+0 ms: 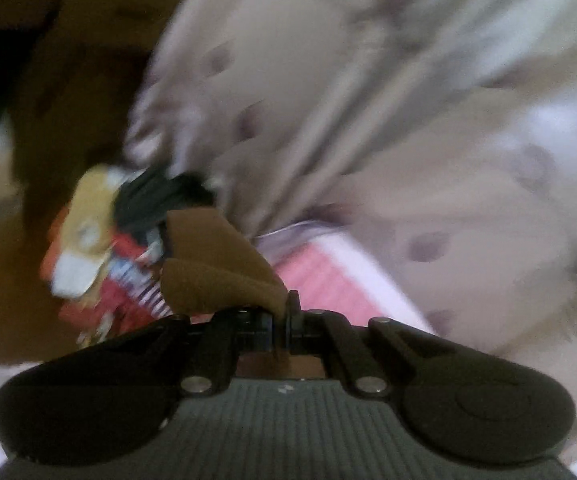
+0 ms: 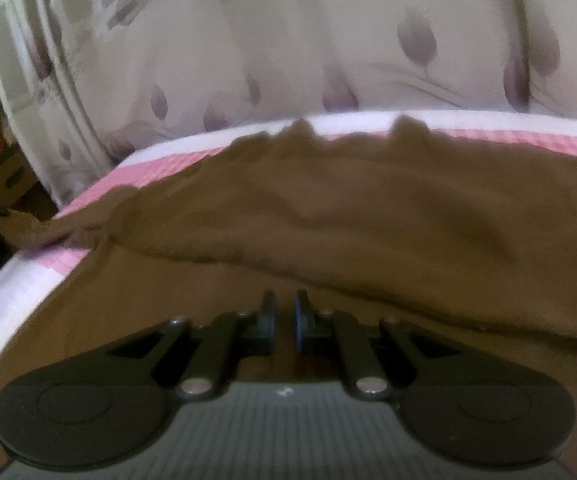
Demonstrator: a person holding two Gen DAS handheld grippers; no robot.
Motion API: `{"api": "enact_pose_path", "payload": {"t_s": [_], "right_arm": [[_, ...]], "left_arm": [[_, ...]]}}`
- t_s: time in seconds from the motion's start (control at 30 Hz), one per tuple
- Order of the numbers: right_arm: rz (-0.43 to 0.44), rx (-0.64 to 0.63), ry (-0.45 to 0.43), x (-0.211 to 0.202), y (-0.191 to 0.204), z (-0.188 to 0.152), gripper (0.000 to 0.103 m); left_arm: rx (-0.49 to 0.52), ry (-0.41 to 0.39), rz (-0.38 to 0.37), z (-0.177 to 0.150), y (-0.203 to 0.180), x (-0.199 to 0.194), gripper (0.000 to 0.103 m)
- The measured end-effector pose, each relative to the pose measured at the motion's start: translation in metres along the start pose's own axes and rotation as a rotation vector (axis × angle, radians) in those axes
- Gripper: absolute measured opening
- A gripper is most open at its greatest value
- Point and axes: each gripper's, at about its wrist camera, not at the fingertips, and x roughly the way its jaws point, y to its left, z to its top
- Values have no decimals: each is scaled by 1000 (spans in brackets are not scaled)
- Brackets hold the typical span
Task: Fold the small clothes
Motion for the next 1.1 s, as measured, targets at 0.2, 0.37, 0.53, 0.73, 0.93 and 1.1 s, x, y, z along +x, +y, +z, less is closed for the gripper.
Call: {"api": "enact_pose_path", "payload": {"t_s": [0.2, 0.37, 0.53, 0.73, 0.93, 1.1], "right_arm": [[55, 142, -53, -8, -25, 4, 9], [100, 273, -122, -19, -48, 5, 9], [150, 369, -181, -33, -67, 5, 9], [167, 434, -241, -46, -92, 4, 9], [177, 503, -276, -53, -118, -2, 10], [230, 578, -291, -52, -135, -9, 10]], "left_arm": [[161, -8, -218, -22, -125, -36, 4], [252, 100, -399, -75, -230, -35, 4], [367, 220, -513, -159, -323, -18, 4], [466, 377, -563, -261, -377, 28, 4], [505, 483, -587, -324, -388, 67, 4], [560, 517, -658, -353, -381, 72, 43]]}}
